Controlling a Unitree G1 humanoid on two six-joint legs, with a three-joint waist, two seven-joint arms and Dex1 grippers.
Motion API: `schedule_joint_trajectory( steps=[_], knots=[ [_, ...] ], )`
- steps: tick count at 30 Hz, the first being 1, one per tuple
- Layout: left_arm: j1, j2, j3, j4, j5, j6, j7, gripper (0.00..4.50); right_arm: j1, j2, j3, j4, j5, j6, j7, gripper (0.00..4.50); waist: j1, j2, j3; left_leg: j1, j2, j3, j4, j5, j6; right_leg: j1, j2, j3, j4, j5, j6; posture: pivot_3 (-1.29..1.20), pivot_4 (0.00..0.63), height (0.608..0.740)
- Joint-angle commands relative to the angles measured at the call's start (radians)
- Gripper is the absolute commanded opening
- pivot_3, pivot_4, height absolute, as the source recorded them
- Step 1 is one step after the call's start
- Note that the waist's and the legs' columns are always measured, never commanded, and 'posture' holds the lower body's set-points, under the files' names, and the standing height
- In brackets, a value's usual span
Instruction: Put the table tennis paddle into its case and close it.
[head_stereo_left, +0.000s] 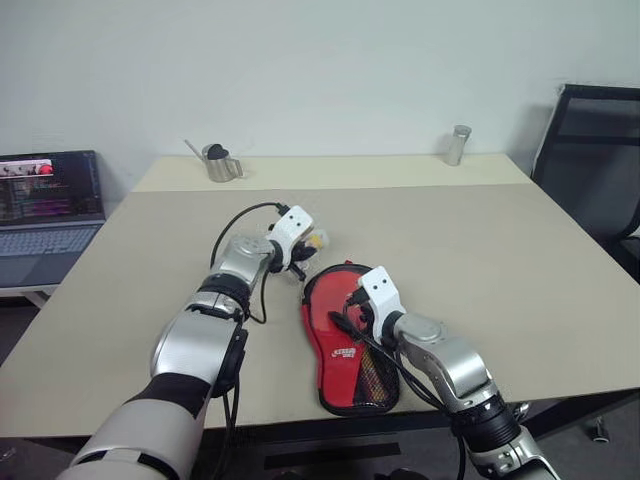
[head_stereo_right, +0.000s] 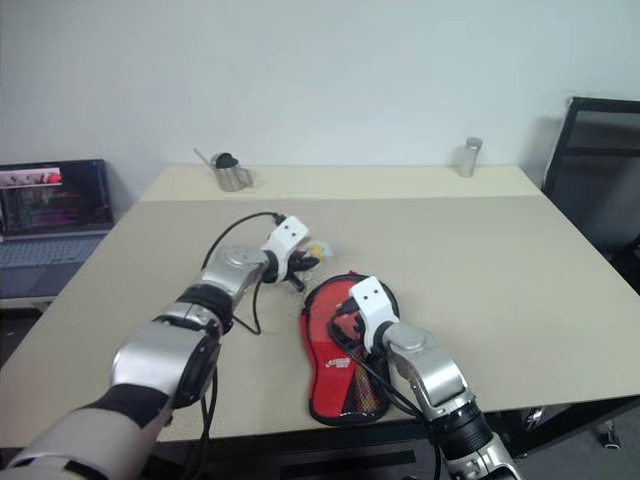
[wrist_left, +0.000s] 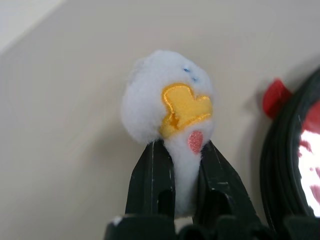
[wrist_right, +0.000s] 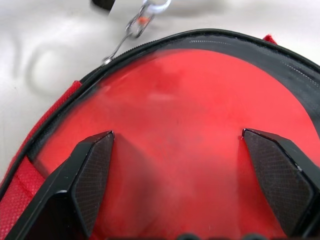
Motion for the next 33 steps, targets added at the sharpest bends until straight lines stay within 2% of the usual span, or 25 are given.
schedule_joint_trajectory(
  steps=[1, 7, 15, 33],
  knots=[
    [-0.055, -0.023, 0.008, -0.002, 0.014, -0.049, 0.043, 0.11, 0.033, 0.001, -0.008, 0.013, -0.005, 0.054, -0.012, 4.50, 0.000, 0.000, 0.000, 0.000, 0.000, 0.000, 0.000, 0.000, 0.000, 0.000, 0.000, 0.000, 0.000, 0.000, 0.000, 0.00, 0.150, 0.740],
    [-0.062, -0.099, 0.003, 0.008, 0.035, -0.107, 0.081, 0.11, 0.088, -0.011, -0.023, -0.047, 0.001, 0.107, -0.026, 4.50, 0.001, 0.000, 0.000, 0.000, 0.000, -0.001, 0.000, 0.000, 0.000, 0.001, 0.000, 0.000, -0.001, 0.000, 0.000, 0.00, 0.150, 0.740],
    [-0.107, -0.207, -0.082, 0.016, 0.156, -0.221, 0.161, 0.11, 0.154, -0.012, -0.020, -0.142, -0.005, 0.166, -0.052, 4.50, 0.006, -0.001, 0.000, 0.000, 0.000, -0.003, 0.000, 0.000, 0.000, 0.003, 0.000, -0.001, -0.004, 0.000, 0.001, 0.00, 0.150, 0.740],
    [-0.229, -0.315, -0.270, 0.027, 0.394, -0.420, 0.348, 0.11, 0.216, 0.015, 0.017, -0.199, -0.006, 0.191, -0.093, 4.50, 0.024, -0.001, 0.000, -0.004, -0.001, -0.006, 0.000, -0.001, 0.002, 0.003, -0.001, -0.004, -0.008, 0.001, 0.001, 0.00, 0.150, 0.740]
  ],
)
